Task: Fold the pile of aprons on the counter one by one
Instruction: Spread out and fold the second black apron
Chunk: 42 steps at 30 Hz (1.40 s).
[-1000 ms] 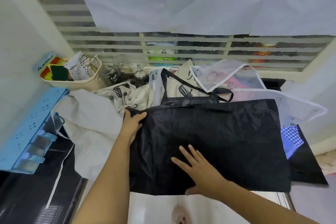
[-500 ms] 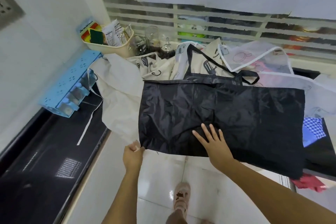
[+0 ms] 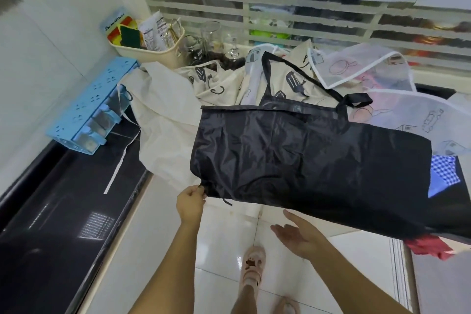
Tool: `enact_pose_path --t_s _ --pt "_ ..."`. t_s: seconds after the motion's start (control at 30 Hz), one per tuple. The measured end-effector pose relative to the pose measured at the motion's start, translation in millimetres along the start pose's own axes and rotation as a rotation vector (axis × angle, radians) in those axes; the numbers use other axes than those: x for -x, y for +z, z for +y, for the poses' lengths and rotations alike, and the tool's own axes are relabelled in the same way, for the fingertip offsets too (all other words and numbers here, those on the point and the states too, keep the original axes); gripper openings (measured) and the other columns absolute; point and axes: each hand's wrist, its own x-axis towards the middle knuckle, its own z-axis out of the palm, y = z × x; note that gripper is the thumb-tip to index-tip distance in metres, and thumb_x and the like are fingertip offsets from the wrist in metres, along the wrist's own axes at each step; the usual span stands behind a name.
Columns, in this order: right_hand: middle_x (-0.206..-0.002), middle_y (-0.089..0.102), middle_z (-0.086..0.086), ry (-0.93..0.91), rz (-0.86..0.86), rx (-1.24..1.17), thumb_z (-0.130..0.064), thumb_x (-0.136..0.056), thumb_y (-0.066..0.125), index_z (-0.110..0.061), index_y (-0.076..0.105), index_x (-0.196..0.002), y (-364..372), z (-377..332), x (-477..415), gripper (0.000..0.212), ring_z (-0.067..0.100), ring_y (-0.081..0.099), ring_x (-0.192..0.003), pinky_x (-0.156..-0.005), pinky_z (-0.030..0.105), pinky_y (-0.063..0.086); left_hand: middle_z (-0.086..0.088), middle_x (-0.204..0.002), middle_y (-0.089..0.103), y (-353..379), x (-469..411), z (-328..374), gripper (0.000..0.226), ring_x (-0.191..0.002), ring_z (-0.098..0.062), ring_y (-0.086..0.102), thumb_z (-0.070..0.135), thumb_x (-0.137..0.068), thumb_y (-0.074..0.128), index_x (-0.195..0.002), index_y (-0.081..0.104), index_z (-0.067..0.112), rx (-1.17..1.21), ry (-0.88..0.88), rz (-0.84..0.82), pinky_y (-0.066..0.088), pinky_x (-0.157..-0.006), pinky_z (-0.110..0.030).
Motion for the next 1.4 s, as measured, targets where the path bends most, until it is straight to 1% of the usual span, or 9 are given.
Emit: enact_pose_path --t_s 0.1,0.33,0.47,0.73,0.87,1.03,1.13,1.27,1.4 --pt "-0.121 0.044 0.019 -0.074 -0.049 -0.171 0.000 -0.044 0.091 -0.010 0.033 -0.134 1 1 -5 0.108 0.036 0.040 -0.125 -0.104 0.050 0.035 -0.009 -0.068 0.057 -5 9 12 0.025 -0.069 -0.021 0.053 0.003 -0.093 0.053 -0.069 0.059 0.005 0.047 0.004 -0.092 0.051 -0.079 -0.035" --pt "-0.111 0.069 0.013 -0.179 -0.258 -0.420 -0.009 -0.015 0.098 -0.012 0.057 -0.121 -2 4 -5 0.114 0.029 0.053 -0.119 -0.108 0.060 0.028 -0.008 -0.082 0.064 -37 17 46 0.020 -0.080 -0.016 0.058 0.007 -0.094 0.046 -0.082 0.061 0.004 -0.074 0.106 -0.394 0.048 -0.083 -0.027" --pt "-0.117 0.067 0.016 -0.141 -0.302 -0.504 -0.012 -0.027 0.099 -0.010 0.057 -0.124 -13 2 2 0.106 0.035 0.062 -0.109 -0.085 0.049 0.052 -0.013 -0.073 0.059 -53 10 54 0.013 -0.068 -0.019 0.050 -0.009 -0.083 0.051 -0.076 0.060 -0.003 -0.220 0.253 -0.268 0.040 -0.067 -0.028" --pt "-0.114 0.069 0.011 -0.298 -0.301 -0.525 -0.017 -0.012 0.100 -0.014 0.060 -0.124 -25 -48 25 0.119 0.026 0.062 -0.109 -0.087 0.041 0.051 -0.003 -0.055 0.036 -83 1 66 0.031 -0.058 -0.019 0.030 -0.017 -0.075 0.041 -0.055 0.046 0.007 -0.608 0.451 -0.049 0.022 -0.051 -0.027" --pt "-0.111 0.069 0.012 -0.310 -0.319 -0.555 -0.012 -0.007 0.098 -0.013 0.061 -0.120 -23 -54 41 0.118 0.027 0.061 -0.107 -0.085 0.042 0.050 -0.016 -0.110 0.060 -70 17 70 0.036 -0.101 -0.032 0.056 -0.012 -0.082 0.044 -0.112 0.060 0.001 -0.489 0.357 0.162 0.044 -0.083 -0.036" --pt "-0.097 0.071 0.014 -0.277 -0.223 -0.463 -0.006 -0.050 0.092 -0.010 0.059 -0.121 -22 -52 54 0.078 0.027 0.060 -0.092 -0.083 0.038 0.047 -0.007 -0.144 0.043 18 64 79 0.057 -0.132 -0.022 0.040 0.002 -0.088 0.056 -0.142 0.041 0.011 -0.508 0.751 -0.214 0.030 -0.110 -0.029" --pt "-0.108 0.064 0.013 -0.261 -0.097 -0.427 -0.015 -0.096 0.052 -0.008 0.051 -0.132 -31 -56 54 0.037 0.026 0.059 -0.088 -0.083 0.036 0.048 -0.002 -0.157 0.025 81 69 85 0.069 -0.144 -0.021 0.023 0.020 -0.092 0.062 -0.151 0.025 0.021 -0.744 0.857 -0.546 0.019 -0.118 -0.033" --pt "-0.099 0.062 0.014 -0.221 0.015 -0.057 -0.018 -0.096 0.054 -0.005 0.053 -0.118 -41 -64 71 0.026 0.030 0.060 -0.088 -0.087 0.041 0.045 0.000 -0.161 -0.008 140 48 94 0.087 -0.148 -0.031 -0.002 0.043 -0.092 0.058 -0.153 -0.003 0.032 -1.186 0.742 -0.641 0.008 -0.116 -0.058" --pt "-0.089 0.071 0.005 -0.234 0.229 1.119 -0.032 -0.094 0.057 -0.008 0.066 -0.092 -54 -87 107 0.025 0.022 0.069 -0.084 -0.070 0.025 0.053 0.000 -0.161 -0.013 160 28 92 0.086 -0.147 -0.034 -0.001 0.048 -0.093 0.053 -0.153 -0.007 0.031 -1.315 0.681 -0.653 0.010 -0.115 -0.061"
